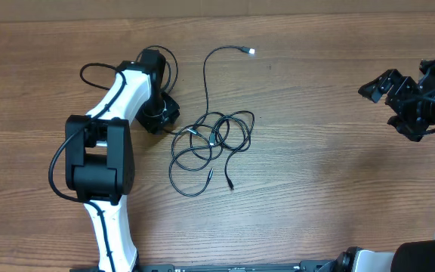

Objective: Untangle cables

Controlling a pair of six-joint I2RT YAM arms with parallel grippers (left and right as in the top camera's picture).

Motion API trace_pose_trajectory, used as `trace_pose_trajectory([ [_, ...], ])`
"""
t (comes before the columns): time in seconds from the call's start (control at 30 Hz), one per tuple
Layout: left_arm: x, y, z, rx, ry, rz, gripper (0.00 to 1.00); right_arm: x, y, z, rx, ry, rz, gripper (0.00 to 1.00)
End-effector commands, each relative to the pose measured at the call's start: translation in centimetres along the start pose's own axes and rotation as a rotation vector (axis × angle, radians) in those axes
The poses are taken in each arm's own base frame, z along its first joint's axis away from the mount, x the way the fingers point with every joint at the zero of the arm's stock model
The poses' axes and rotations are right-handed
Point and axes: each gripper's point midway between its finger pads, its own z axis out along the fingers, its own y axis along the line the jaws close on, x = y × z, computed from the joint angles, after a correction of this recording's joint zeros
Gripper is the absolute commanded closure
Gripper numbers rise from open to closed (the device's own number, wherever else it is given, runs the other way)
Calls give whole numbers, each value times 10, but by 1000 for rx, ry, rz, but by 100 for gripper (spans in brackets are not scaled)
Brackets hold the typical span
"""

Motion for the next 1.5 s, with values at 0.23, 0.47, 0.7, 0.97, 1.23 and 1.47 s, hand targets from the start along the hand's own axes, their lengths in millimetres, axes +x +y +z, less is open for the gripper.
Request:
trace_pose_trajectory([
  [0.23, -8, 24, 53, -85, 17, 85, 96, 2, 3, -2, -9, -6, -13, 0],
  [0.47, -53, -4, 14, 5, -86, 352, 96, 2, 3, -2, -9, -6, -13, 0],
  [0.7, -130, -20, -76, 96, -295, 486, 96, 1, 3, -2, -10, -9, -14, 0],
  [0.97, -225, 28, -157, -95, -614, 604, 96, 1, 3, -2, -10, -10, -15, 0],
  [1.23, -300, 112, -200, -392, -807, 563, 96, 1, 3, -2, -10, -10, -15, 0],
  [1.47, -312, 129, -191, -117, -790, 561, 92, -4, 5, -3, -17, -29, -15, 0],
])
